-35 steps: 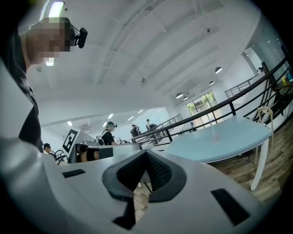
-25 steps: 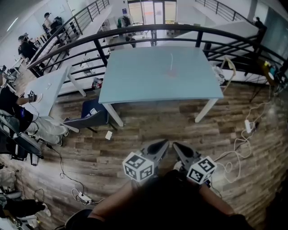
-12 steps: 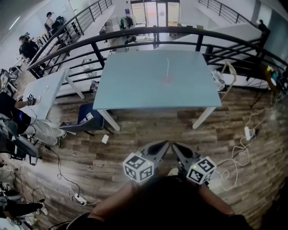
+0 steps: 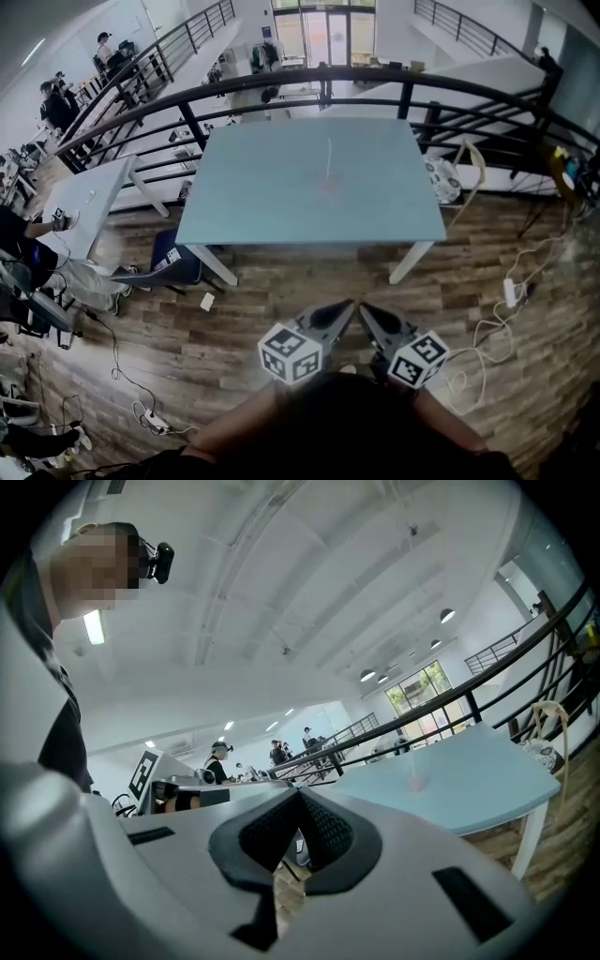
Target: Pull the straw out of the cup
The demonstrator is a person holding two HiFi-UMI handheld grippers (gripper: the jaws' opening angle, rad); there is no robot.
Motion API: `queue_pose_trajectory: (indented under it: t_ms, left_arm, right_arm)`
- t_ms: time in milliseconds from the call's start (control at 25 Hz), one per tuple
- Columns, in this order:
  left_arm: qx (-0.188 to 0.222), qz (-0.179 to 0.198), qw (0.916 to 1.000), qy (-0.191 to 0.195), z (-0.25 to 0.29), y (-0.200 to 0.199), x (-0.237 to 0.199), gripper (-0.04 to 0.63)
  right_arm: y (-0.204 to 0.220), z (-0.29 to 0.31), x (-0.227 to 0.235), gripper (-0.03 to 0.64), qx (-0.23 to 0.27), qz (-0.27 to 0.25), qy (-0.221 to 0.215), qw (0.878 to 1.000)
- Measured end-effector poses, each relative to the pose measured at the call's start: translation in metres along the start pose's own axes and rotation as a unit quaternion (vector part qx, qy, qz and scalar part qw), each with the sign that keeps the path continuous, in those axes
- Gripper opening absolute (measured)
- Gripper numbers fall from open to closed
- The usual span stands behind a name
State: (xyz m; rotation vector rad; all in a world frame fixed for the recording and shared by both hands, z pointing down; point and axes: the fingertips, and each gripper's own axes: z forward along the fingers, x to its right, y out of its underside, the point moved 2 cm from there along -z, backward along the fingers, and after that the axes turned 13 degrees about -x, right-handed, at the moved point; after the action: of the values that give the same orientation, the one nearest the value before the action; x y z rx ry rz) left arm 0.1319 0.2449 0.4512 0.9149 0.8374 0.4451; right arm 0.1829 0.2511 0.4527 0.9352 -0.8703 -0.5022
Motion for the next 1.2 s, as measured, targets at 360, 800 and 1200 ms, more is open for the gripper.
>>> queue_pose_trajectory:
  t_ms: [360, 800, 1200]
  left_arm:
    - [-0.022, 0.003, 0.9997, 0.011, 0.046, -0.011, 0.006, 0.011]
    - [-0.035, 0.011, 0.9986, 0.038, 0.077, -0.037, -0.036, 0.011]
    - [-0.026, 0.037, 0.9979, 0.046, 0.064, -0.086, -0.123, 0.011]
  right_arm:
    - [-0.006, -0.016, 0.043, 0.011, 0.011, 0.026, 0.005, 1.0]
    - [-0.028, 0.011, 0.082, 0.011, 0.015, 0.04, 0.04, 0.998]
    - [-0.07, 0.093, 0.101, 0.011, 0.022, 0.039, 0.065, 0.997]
